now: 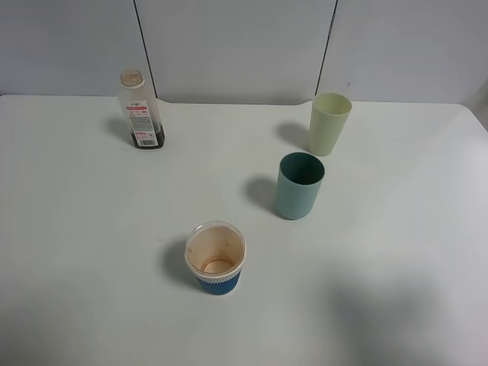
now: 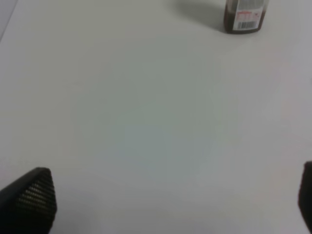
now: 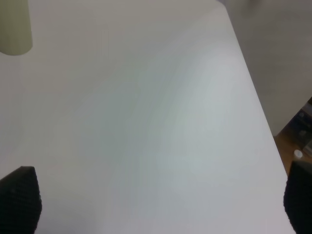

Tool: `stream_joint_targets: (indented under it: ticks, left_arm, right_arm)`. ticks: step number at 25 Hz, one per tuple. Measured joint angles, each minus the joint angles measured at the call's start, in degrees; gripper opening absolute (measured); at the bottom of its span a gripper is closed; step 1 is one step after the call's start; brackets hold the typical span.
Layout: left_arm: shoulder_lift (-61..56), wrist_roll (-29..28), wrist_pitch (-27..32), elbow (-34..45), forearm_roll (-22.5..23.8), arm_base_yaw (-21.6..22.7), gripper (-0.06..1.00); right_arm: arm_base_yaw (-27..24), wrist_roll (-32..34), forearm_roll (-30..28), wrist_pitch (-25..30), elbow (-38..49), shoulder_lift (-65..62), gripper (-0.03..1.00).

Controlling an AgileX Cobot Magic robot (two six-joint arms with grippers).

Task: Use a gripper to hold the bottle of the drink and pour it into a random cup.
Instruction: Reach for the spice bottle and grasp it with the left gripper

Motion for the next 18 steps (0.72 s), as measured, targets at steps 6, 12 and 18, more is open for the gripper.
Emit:
stream_joint_targets:
  ticks: [6,12,18]
  left_arm:
    - [0.0,0.0,0.0,0.0,0.0,0.0,0.98]
    - [0.0,0.0,0.0,0.0,0.0,0.0,0.98]
    - [0.0,0.0,0.0,0.0,0.0,0.0,0.98]
  right_arm:
    - [0.0,0.0,0.0,0.0,0.0,0.0,0.99]
    - [0.0,0.0,0.0,0.0,0.0,0.0,0.99]
    - [0.0,0.0,0.0,0.0,0.0,0.0,0.99]
